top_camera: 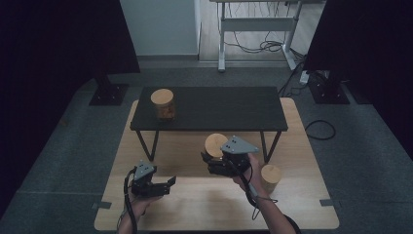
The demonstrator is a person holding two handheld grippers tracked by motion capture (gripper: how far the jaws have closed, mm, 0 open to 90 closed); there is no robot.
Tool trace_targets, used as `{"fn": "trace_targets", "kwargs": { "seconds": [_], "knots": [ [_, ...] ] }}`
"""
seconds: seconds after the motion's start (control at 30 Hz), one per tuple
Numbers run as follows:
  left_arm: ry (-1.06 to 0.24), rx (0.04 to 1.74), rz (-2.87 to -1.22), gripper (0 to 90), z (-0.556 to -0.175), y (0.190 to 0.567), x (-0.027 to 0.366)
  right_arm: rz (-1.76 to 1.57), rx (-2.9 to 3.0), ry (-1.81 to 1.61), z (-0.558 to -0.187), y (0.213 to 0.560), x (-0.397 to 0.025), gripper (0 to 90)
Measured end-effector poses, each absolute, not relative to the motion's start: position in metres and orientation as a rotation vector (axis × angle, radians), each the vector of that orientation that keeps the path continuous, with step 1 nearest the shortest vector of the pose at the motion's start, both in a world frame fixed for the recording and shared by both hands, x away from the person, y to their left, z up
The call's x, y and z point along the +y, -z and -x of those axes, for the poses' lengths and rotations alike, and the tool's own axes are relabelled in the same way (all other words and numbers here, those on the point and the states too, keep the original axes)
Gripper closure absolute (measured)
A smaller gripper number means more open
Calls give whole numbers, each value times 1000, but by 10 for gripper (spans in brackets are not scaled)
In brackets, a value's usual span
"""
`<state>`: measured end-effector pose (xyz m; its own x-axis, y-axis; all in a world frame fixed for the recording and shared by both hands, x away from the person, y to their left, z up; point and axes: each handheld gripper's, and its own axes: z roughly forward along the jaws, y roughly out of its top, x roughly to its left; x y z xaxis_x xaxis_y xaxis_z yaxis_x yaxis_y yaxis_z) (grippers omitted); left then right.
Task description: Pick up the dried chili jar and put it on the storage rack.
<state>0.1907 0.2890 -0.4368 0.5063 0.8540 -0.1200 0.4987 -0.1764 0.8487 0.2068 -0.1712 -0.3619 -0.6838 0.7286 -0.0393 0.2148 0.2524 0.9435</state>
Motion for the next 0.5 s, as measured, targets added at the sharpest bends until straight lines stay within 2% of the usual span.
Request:
{"fn": "trace_targets", "kwargs": {
  "seconds": [0.5],
  "knots": [
    [-488, 1127, -1832, 100, -190, 436, 289, -840, 2058, -1431, -209, 357, -169, 244]
  ]
}}
